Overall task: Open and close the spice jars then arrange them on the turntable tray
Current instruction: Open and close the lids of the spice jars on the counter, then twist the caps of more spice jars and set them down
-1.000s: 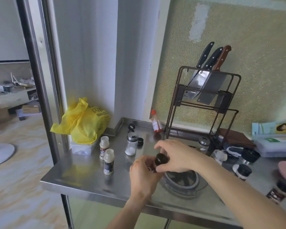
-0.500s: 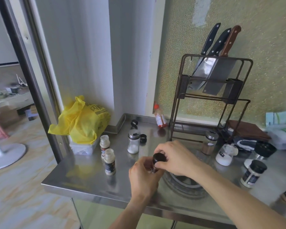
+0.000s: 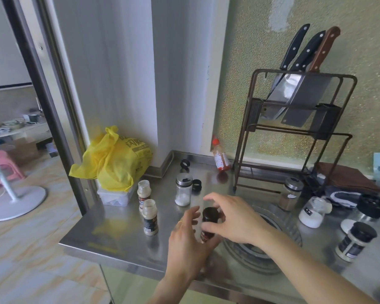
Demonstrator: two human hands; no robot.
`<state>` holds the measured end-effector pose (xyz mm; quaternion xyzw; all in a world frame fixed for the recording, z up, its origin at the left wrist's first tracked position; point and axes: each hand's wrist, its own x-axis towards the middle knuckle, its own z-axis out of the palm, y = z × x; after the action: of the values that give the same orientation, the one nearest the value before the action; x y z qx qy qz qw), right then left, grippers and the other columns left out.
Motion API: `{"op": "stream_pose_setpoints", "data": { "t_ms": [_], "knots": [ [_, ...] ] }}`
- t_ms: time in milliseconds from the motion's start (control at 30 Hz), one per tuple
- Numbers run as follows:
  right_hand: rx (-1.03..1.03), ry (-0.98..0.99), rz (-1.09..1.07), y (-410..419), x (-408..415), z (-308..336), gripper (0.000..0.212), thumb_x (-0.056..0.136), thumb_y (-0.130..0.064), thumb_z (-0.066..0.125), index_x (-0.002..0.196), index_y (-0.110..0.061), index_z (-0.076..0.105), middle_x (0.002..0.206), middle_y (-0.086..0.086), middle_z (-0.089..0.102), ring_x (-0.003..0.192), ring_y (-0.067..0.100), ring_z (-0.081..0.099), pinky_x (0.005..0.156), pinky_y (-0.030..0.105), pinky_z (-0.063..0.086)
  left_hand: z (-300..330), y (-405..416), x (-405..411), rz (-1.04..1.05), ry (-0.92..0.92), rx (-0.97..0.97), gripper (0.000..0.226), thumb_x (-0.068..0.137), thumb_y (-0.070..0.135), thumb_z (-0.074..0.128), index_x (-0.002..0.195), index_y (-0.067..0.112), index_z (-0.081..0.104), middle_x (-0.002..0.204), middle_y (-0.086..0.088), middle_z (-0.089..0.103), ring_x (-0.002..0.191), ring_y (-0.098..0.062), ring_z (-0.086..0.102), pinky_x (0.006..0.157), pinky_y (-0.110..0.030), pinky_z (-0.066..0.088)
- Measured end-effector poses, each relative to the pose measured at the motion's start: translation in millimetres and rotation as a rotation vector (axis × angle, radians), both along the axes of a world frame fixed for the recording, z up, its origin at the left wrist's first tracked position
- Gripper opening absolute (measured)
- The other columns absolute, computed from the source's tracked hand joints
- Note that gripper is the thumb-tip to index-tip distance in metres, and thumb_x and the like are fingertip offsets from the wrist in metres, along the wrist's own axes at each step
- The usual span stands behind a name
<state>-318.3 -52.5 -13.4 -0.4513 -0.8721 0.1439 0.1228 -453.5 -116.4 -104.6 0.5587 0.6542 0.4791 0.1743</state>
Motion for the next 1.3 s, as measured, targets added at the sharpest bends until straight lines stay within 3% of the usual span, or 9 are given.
{"op": "stream_pose_setpoints", "data": {
  "t_ms": [100, 233, 300, 400, 567, 700, 933, 1133, 1300],
  "knots": [
    [-0.05, 0.125, -0.037, 14, 2, 14, 0.046, 0.096, -0.058, 0.051, 0.131, -0.03, 0.057, 0.119, -0.011, 0.067, 0.1, 0.005, 0.064, 0.089, 0.029, 0.052, 0, -20, -18, 0.116, 0.044, 0.167, 0.063, 0.074, 0.066, 0.074, 0.125, 0.036, 0.055, 0.111, 0.025, 0.065, 0.102, 0.0, 0.063, 0.087, -0.021, 0.052],
    [-0.013, 0.132, -0.088, 67, -14, 12, 0.028, 0.103, -0.027, 0.052, 0.128, -0.017, 0.063, 0.125, -0.002, 0.068, 0.107, 0.011, 0.064, 0.093, 0.028, 0.049, -7, -29, -49, 0.515, 0.128, 0.391, 0.039, 0.082, 0.038, 0.074, 0.114, 0.018, 0.064, 0.113, 0.003, 0.06, 0.105, -0.02, 0.059, 0.09, -0.041, 0.051],
    [-0.011, 0.037, -0.098, 99, -27, -2, 0.032, 0.101, -0.02, 0.055, 0.132, -0.017, 0.059, 0.132, 0.001, 0.065, 0.116, 0.017, 0.062, 0.099, 0.032, 0.048, -15, -22, -64, 0.622, 0.082, 0.282, 0.058, 0.076, 0.028, 0.085, 0.124, 0.012, 0.057, 0.126, -0.006, 0.05, 0.115, -0.031, 0.053, 0.093, -0.051, 0.05],
    [-0.022, -0.091, -0.087, 139, -49, -24, 0.048, 0.098, -0.015, 0.059, 0.144, -0.02, 0.048, 0.145, 0.004, 0.053, 0.126, 0.023, 0.056, 0.104, 0.035, 0.046, -22, -7, -74, 0.584, 0.009, 0.108, 0.082, 0.067, 0.03, 0.091, 0.133, 0.019, 0.044, 0.128, -0.001, 0.041, 0.112, -0.028, 0.056, 0.089, -0.044, 0.052],
    [-0.093, -0.233, -0.038, 172, -73, -52, 0.072, 0.092, -0.008, 0.06, 0.156, -0.026, 0.03, 0.155, 0.01, 0.037, 0.137, 0.03, 0.047, 0.109, 0.04, 0.043, -30, 8, -73, 0.588, 0.001, 0.04, 0.053, 0.072, 0.035, 0.086, 0.115, 0.028, 0.056, 0.093, 0.007, 0.062, 0.091, -0.027, 0.067, 0.071, -0.033, 0.043],
    [-0.063, -0.274, -0.002, 186, -76, -67, 0.057, 0.094, -0.01, 0.058, 0.146, -0.027, 0.043, 0.141, 0.011, 0.047, 0.124, 0.032, 0.054, 0.098, 0.039, 0.048, -38, 14, -81, 0.588, 0.056, -0.04, 0.038, 0.077, 0.04, 0.082, 0.106, 0.027, 0.062, 0.088, 0.008, 0.063, 0.089, -0.025, 0.066, 0.068, -0.031, 0.04],
    [0.048, -0.056, -0.133, 161, -55, -43, 0.036, 0.085, -0.015, 0.073, 0.119, -0.018, 0.061, 0.123, 0.003, 0.063, 0.113, 0.023, 0.061, 0.093, 0.037, 0.051, -31, 5, -82, 0.537, 0.046, -0.021, 0.029, 0.078, 0.037, 0.084, 0.088, 0.031, 0.057, 0.078, 0.009, 0.06, 0.077, -0.018, 0.061, 0.065, -0.032, 0.041],
    [-0.081, 0.333, -0.066, 92, -25, 31, 0.036, 0.081, -0.014, 0.076, 0.111, -0.033, 0.069, 0.108, -0.021, 0.064, 0.105, 0.006, 0.061, 0.096, 0.03, 0.044, -12, -3, -65, 0.364, -0.113, 0.1, 0.029, 0.072, 0.035, 0.088, 0.09, 0.033, 0.065, 0.083, 0.014, 0.067, 0.079, -0.002, 0.066, 0.074, -0.036, 0.057],
    [-0.243, 0.549, 0.052, 21, -23, 73, 0.027, 0.075, -0.013, 0.084, 0.095, -0.027, 0.07, 0.098, -0.006, 0.074, 0.087, 0.008, 0.07, 0.082, 0.024, 0.052, 23, -10, -34, 0.188, -0.196, 0.297, 0.026, 0.077, 0.034, 0.086, 0.097, 0.035, 0.069, 0.091, 0.009, 0.069, 0.086, -0.01, 0.07, 0.081, -0.032, 0.059]
  ]
}}
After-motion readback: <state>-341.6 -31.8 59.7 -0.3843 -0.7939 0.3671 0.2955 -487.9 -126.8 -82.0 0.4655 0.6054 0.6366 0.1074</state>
